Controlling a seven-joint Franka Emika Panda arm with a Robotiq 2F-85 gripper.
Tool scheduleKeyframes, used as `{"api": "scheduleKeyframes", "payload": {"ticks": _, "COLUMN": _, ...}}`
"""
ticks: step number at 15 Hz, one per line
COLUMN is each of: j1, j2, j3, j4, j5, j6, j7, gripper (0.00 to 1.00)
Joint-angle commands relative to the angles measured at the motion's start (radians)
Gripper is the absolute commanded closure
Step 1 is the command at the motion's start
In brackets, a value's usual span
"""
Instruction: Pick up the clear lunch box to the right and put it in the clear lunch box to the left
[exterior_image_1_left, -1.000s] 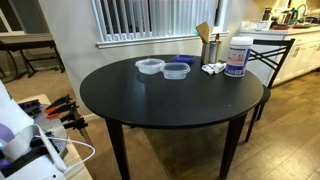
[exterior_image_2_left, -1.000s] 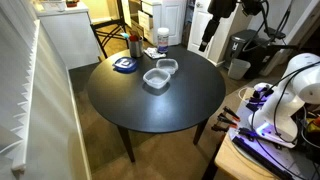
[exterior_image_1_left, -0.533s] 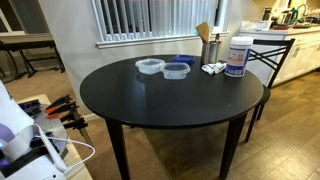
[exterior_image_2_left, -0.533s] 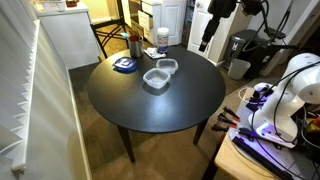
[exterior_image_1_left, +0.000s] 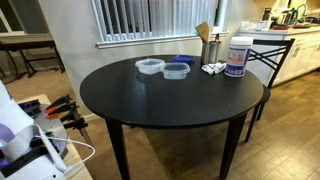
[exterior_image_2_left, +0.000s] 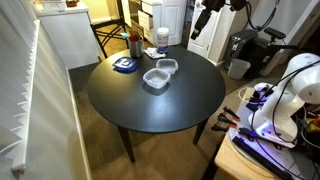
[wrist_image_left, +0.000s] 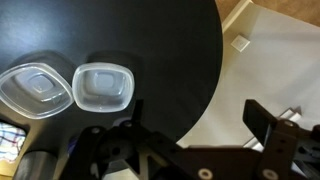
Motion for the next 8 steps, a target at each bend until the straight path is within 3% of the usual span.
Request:
{"api": "scheduleKeyframes", "payload": {"ticks": 1, "j1": 0.018, "j2": 0.142, "j3": -0.057, "j4": 0.077, "j5": 0.109, "j6": 0.059, "j7": -0.139, "gripper": 0.0}}
{"api": "scheduleKeyframes", "payload": {"ticks": 8, "j1": -0.059, "j2": 0.428, "j3": -0.052, "j4": 0.189, "j5": 0.261, "j6": 0.142, "j7": -0.027, "gripper": 0.0}}
